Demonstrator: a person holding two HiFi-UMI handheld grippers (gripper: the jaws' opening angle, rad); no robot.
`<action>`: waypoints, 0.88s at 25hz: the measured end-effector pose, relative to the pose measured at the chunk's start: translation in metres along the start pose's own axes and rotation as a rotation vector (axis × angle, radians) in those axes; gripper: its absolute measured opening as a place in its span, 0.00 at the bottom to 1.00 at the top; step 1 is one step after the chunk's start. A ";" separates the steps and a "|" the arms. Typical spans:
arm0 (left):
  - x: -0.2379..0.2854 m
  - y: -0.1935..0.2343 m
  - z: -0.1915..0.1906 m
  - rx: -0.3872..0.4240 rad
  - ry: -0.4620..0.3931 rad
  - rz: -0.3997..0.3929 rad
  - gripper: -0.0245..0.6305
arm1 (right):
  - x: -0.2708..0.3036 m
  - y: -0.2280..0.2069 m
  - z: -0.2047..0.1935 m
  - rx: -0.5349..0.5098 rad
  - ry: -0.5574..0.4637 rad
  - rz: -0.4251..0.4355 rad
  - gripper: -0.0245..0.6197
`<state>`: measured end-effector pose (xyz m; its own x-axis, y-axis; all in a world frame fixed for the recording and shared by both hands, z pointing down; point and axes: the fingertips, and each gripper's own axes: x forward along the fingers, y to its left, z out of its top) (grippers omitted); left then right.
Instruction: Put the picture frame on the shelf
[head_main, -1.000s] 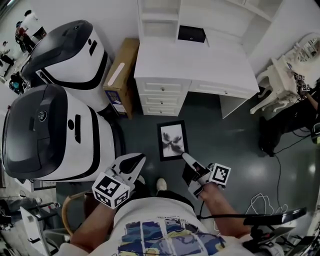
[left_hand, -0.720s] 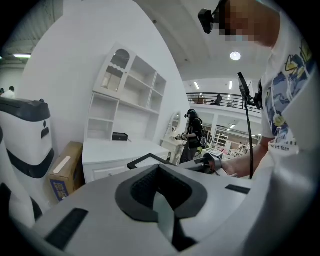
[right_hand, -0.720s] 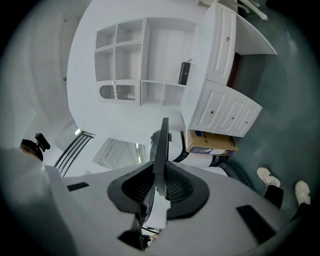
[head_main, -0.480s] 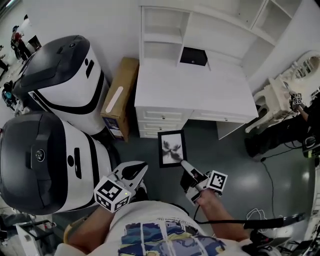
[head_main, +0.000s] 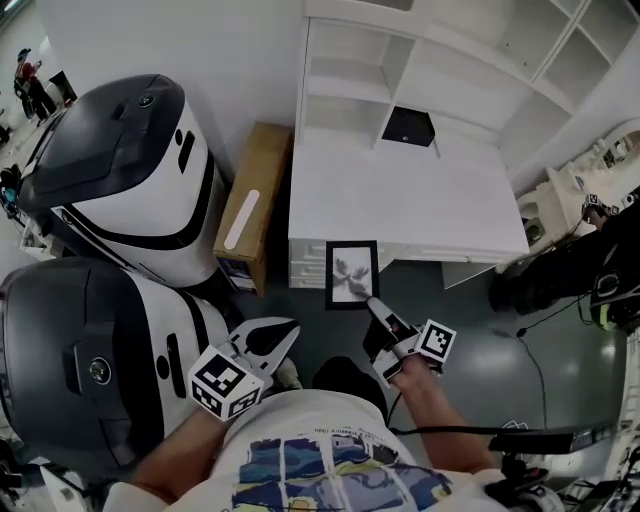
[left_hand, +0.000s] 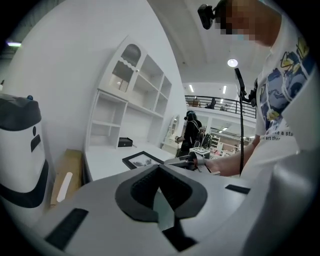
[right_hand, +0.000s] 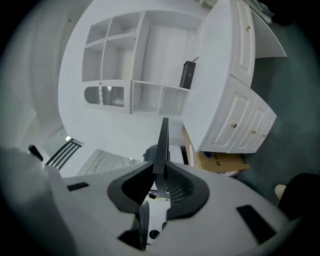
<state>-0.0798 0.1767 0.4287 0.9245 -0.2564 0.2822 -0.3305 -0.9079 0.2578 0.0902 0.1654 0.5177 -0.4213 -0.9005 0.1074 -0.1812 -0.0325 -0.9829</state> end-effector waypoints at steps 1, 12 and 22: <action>-0.002 0.006 0.002 -0.008 -0.004 0.005 0.06 | 0.006 -0.002 0.005 0.001 -0.009 -0.006 0.17; 0.013 0.085 0.033 -0.047 -0.023 0.094 0.06 | 0.107 -0.027 0.102 0.025 -0.058 -0.037 0.17; 0.051 0.165 0.082 -0.064 -0.015 0.232 0.06 | 0.230 -0.049 0.200 0.018 -0.008 -0.047 0.17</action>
<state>-0.0722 -0.0135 0.4103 0.8251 -0.4610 0.3268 -0.5452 -0.8013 0.2463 0.1801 -0.1270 0.5607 -0.4058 -0.9011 0.1528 -0.1852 -0.0826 -0.9792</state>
